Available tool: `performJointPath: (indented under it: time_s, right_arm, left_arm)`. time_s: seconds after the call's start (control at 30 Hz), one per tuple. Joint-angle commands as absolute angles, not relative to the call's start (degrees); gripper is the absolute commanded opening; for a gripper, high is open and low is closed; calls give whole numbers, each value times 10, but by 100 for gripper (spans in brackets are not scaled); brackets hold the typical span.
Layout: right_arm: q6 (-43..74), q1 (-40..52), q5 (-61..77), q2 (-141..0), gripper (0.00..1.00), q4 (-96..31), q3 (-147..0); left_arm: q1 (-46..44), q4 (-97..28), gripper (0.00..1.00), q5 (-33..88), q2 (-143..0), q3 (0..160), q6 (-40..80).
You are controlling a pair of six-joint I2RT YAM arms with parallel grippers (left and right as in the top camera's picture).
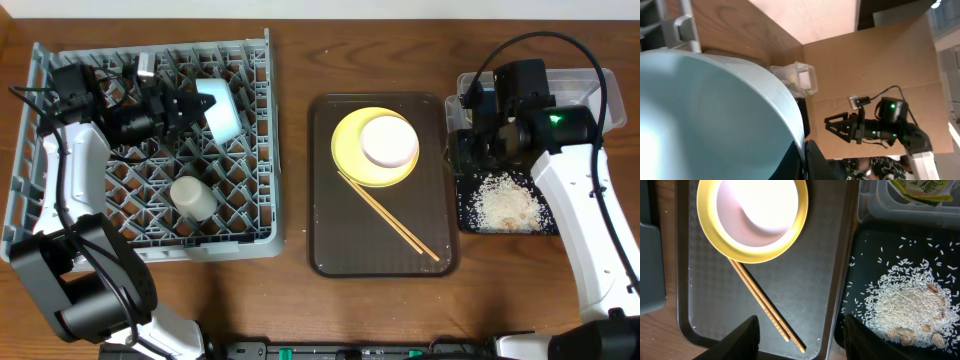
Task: Sort waste into correct bins and load items into the dishwasher rack
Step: 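Carry the blue bowl into the dish rack and set it down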
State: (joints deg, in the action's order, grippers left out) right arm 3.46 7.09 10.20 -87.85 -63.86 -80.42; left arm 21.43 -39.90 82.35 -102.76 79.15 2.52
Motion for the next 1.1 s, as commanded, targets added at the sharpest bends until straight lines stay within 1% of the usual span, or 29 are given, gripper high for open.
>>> performJointPath:
  time_s: [0.0, 0.37, 0.77, 0.83, 1.07]
  right_arm:
    - [42, 74, 96, -879, 52, -639, -806]
    - [42, 74, 97, -879, 52, -639, -806]
    - [42, 74, 96, -879, 52, -639, -806]
    - [42, 74, 97, -879, 52, -640, -806]
    - [42, 74, 96, -879, 52, -646, -806]
  left_arm:
    - [215, -395, 6, 814, -1028, 776, 15]
    - [215, -389, 6, 814, -1035, 767, 15]
    - [215, -389, 6, 853, -1102, 767, 15]
    - [216, -389, 6, 827, -1105, 767, 15]
    - [241, -420, 7, 651, -1105, 767, 15]
